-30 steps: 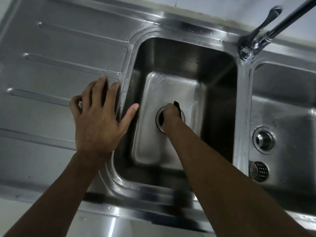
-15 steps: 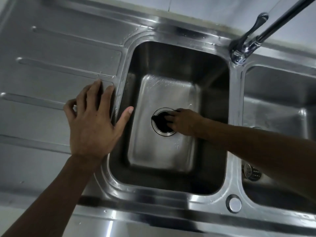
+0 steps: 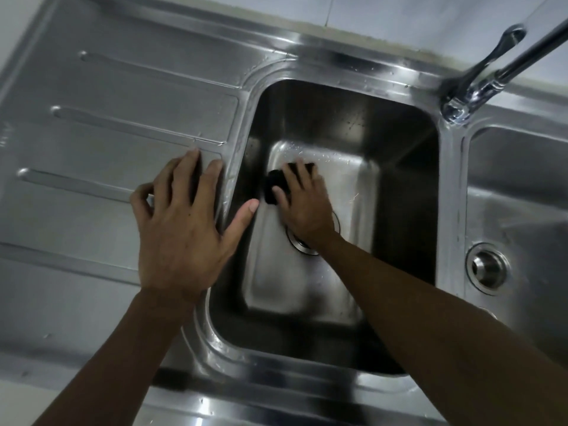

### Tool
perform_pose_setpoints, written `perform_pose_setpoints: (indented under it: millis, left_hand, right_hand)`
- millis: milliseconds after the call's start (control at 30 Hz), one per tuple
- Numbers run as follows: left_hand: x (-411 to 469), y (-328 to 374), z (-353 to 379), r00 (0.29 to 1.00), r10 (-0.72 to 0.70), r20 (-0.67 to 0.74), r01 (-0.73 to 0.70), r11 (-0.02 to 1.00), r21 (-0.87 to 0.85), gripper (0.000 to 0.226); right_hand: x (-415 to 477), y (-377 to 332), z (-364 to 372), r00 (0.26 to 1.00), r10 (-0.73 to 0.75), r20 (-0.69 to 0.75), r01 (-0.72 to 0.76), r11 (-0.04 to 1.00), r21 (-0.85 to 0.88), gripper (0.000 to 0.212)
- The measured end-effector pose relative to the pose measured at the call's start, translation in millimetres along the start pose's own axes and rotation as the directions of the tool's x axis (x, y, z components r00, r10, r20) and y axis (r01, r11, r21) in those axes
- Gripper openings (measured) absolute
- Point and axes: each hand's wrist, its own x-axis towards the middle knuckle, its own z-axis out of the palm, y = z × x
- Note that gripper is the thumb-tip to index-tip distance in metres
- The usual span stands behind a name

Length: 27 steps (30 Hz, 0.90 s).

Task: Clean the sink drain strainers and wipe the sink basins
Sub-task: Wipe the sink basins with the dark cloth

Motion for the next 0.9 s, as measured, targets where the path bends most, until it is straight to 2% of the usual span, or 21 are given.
perform_pose_setpoints:
  millis: [100,200,400,467,533,567,700,833,900]
  left_hand:
    - [0,1,-1,1.000,0.000,0.005,0.000,1.000,0.013,0.076]
    - [0,1,-2,1.000,-0.002,0.014,0.002,1.000,-0.002,0.076]
    - [0,2,-3,1.000,0.000,-0.001,0.000,1.000,0.007,0.075]
    - [1,1,-3,1.000,-0.001,0.003,0.001,1.000,0.011,0.076]
    - [1,1,-3,1.000,-0.003,0.017,0.003,1.000,0.007,0.077]
    - [1,2,-4,1.000,-0.004,0.023,0.004,1.000,0.004,0.077]
    - [1,4,-8,0.998,-0.010,0.056,0.011,1.000,-0.004,0.079]
    - [1,5,-10,0.996,-0.016,0.087,0.017,1.000,-0.009,0.080]
    - [2,5,-10,0.996,-0.012,0.084,0.012,1.000,-0.011,0.080]
  right_hand:
    - [5,-17,16,0.982,-0.185,0.028,0.186,0.982,-0.039,0.061]
    - [9,0,14,0.971,-0.239,0.003,0.237,0.964,-0.123,0.057]
    - [24,37,-9,0.998,-0.028,-0.061,0.016,0.982,-0.189,0.055]
    - [8,45,-12,0.984,0.137,-0.111,-0.153,0.976,-0.154,0.053]
    - [-11,53,-14,0.917,0.368,-0.152,-0.380,0.923,-0.056,0.052]
    - [-19,56,-16,0.891,0.429,-0.148,-0.438,0.898,-0.030,0.052]
    - [-27,56,-19,0.885,0.444,-0.144,-0.453,0.891,-0.038,0.051]
    - [1,23,-10,0.794,0.580,-0.183,-0.568,0.814,0.121,0.051]
    - [15,4,-3,0.844,0.513,-0.157,-0.500,0.858,0.117,0.052]
